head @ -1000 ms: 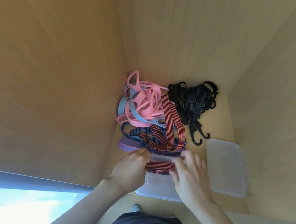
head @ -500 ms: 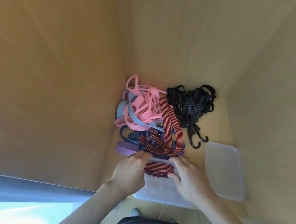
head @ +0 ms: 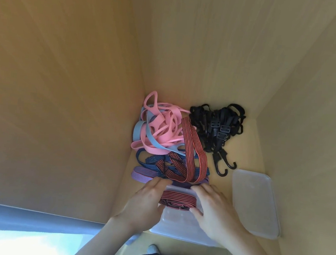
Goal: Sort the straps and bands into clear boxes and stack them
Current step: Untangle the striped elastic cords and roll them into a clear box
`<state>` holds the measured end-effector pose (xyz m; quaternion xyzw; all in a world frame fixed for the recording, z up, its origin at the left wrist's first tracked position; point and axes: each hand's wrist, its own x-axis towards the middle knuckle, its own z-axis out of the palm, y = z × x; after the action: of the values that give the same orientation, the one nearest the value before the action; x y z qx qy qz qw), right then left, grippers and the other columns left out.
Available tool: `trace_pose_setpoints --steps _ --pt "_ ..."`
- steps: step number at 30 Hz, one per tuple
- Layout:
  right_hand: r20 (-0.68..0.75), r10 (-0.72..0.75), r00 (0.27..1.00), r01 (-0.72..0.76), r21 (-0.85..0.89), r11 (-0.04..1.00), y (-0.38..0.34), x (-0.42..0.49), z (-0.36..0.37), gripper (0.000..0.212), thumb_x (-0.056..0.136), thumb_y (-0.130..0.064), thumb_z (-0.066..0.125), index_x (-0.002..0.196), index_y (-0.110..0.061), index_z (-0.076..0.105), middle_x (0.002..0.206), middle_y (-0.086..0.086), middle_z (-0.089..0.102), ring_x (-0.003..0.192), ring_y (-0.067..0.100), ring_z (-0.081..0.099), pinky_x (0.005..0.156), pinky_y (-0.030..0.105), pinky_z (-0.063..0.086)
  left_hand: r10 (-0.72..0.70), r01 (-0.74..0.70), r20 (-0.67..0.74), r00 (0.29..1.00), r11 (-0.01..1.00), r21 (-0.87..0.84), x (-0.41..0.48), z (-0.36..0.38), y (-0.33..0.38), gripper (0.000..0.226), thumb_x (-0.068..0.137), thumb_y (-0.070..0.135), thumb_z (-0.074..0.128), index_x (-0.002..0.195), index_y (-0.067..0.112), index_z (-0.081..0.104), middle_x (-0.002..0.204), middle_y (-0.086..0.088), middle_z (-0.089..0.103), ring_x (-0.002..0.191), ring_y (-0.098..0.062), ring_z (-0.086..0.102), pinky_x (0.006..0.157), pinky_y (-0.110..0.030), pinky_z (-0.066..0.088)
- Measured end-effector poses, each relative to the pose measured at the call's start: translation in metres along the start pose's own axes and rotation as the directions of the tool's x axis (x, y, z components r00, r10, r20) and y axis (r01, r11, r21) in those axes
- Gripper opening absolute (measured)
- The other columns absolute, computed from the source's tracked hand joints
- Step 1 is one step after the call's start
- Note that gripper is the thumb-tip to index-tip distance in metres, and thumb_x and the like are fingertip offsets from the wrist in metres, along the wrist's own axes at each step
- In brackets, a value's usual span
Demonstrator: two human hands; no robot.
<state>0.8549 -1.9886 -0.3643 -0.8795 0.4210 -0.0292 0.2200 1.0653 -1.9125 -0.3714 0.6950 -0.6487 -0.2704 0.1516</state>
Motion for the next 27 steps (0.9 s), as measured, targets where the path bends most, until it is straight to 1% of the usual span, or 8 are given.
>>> trace_pose_setpoints --steps 3,6,9,11,13,16,20,27 --pt "-0.035 0.023 0.999 -0.022 0.04 0.999 -0.001 0.002 -0.01 0.04 0.094 -0.038 0.064 0.132 -0.026 0.057 0.125 -0.013 0.054 0.119 0.01 0.05 0.097 0.023 0.041 -0.017 0.018 0.017 1.0 0.996 -0.083 -0.006 -0.002 -0.003 0.075 0.088 0.024 0.067 0.149 0.04 0.027 0.142 0.029 0.029 0.133 0.003 0.029 0.096 -0.011 0.03" --pt "-0.205 0.087 0.975 -0.067 0.101 0.993 -0.002 0.011 -0.024 0.027 0.09 -0.034 0.069 0.115 -0.023 0.064 0.108 -0.012 0.057 0.103 0.013 0.058 0.08 0.021 0.041 -0.041 0.035 -0.031 0.999 0.982 -0.183 -0.013 -0.008 -0.003 0.072 0.089 0.024 0.066 0.147 0.043 0.027 0.133 0.044 0.025 0.131 0.01 0.031 0.095 0.002 0.024" --pt "-0.319 0.273 0.908 -0.221 0.19 0.957 -0.004 0.032 -0.031 0.059 0.086 -0.044 0.072 0.134 -0.015 0.051 0.125 0.003 0.054 0.116 0.025 0.055 0.092 0.037 0.049 -0.111 0.065 -0.156 0.982 0.959 -0.274 -0.017 -0.013 -0.001 0.061 0.09 0.016 0.065 0.143 0.033 0.041 0.138 0.026 0.041 0.125 0.009 0.04 0.097 0.001 0.028" --pt "-0.224 0.364 0.904 -0.339 0.144 0.93 -0.01 0.046 -0.03 0.093 0.082 -0.06 0.07 0.149 -0.009 0.032 0.139 0.011 0.047 0.128 0.031 0.048 0.102 0.044 0.045 -0.161 0.082 -0.222 0.962 0.941 -0.329 -0.019 -0.016 0.001 0.055 0.09 0.011 0.065 0.14 0.026 0.049 0.137 0.016 0.049 0.124 0.005 0.045 0.103 -0.013 0.038" --pt "-0.145 0.396 0.907 -0.394 0.039 0.918 -0.017 0.058 -0.023 0.105 0.079 -0.07 0.066 0.152 -0.007 0.024 0.142 0.012 0.046 0.131 0.032 0.046 0.103 0.044 0.043 -0.201 0.094 -0.257 0.945 0.922 -0.375 -0.021 -0.019 0.004 0.048 0.091 0.008 0.064 0.136 0.023 0.054 0.133 0.014 0.053 0.123 0.003 0.049 0.101 -0.019 0.043" --pt "-0.129 0.447 0.885 -0.413 0.222 0.883 -0.016 0.069 -0.009 0.074 0.084 -0.047 0.072 0.138 -0.009 0.039 0.128 0.008 0.058 0.113 0.029 0.059 0.087 0.037 0.049 -0.24 0.1 -0.284 0.928 0.897 -0.43 -0.023 -0.021 0.006 0.043 0.09 0.004 0.062 0.129 0.023 0.058 0.128 0.017 0.056 0.12 0.003 0.051 0.097 -0.022 0.047" --pt "-0.03 0.514 0.857 -0.393 0.607 0.691 -0.005 0.071 -0.015 0.017 0.088 -0.02 0.072 0.099 -0.027 0.061 0.083 -0.01 0.072 0.072 0.01 0.069 0.06 0.024 0.054 -0.281 0.106 -0.284 0.917 0.857 -0.504 -0.026 -0.022 0.007 0.039 0.089 0.0 0.059 0.119 0.024 0.063 0.119 0.019 0.062 0.117 -0.001 0.055 0.092 -0.024 0.05" --pt "0.022 0.53 0.848 -0.188 0.947 0.261 -0.006 0.067 -0.05 0.015 0.089 0.004 0.07 0.099 -0.006 0.064 0.09 0.01 0.076 0.079 0.022 0.077 0.065 0.026 0.061 -0.339 0.13 -0.219 0.915 0.761 -0.635 -0.019 -0.026 0.016 0.032 0.09 -0.004 0.057 0.1 0.024 0.069 0.097 0.021 0.071 0.097 -0.001 0.065 0.078 -0.009 0.046"
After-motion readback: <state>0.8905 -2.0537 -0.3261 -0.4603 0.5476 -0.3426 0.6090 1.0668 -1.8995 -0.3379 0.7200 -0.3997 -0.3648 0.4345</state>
